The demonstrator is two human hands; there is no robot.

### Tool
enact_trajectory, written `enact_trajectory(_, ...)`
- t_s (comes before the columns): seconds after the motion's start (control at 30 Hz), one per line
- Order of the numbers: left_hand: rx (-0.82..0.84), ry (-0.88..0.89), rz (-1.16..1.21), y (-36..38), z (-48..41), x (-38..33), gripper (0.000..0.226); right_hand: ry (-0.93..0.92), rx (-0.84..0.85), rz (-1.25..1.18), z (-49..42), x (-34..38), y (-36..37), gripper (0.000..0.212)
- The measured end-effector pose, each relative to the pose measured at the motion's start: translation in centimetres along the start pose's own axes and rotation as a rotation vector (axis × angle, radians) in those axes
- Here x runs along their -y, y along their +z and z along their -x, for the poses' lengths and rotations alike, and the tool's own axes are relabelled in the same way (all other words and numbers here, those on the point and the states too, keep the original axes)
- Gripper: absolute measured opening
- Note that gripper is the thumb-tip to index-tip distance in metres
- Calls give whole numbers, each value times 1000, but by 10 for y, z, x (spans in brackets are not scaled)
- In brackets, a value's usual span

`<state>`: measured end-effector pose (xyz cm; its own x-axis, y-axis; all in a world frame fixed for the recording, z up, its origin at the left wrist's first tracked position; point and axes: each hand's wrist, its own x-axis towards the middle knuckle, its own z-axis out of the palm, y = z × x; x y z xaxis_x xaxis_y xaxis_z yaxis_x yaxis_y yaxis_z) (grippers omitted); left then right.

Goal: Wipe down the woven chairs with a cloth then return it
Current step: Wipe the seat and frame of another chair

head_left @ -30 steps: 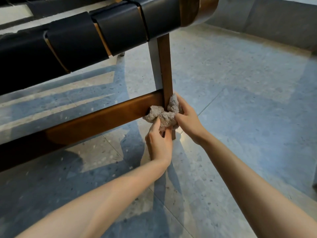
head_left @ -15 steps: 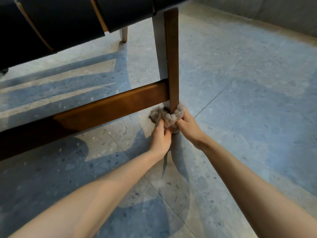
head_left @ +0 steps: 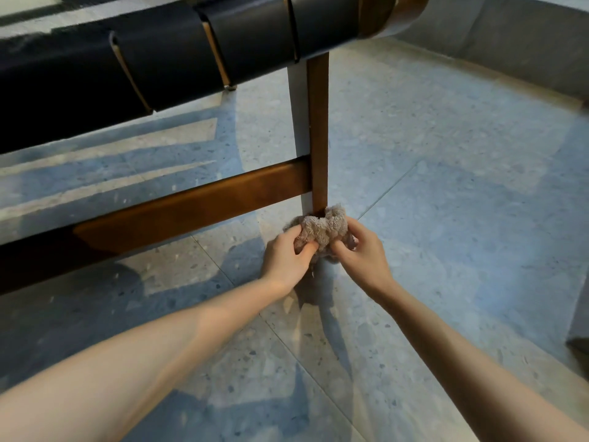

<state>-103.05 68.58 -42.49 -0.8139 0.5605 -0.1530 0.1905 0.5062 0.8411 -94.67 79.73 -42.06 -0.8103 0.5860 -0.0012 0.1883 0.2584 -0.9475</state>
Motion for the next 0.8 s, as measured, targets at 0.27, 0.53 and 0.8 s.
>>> enact_trajectory(0.27,67,100,147,-37,41,-20,13,-83,-46,-28,38,50,-2,28)
enact_trajectory(0.53,313,-12,-14,-68,60,-32,37,80,68,113,68,86,-4,33)
enact_trajectory(0.8,568,-148,1,-140,83,-107,48,266,222,262,90,184,-41,25)
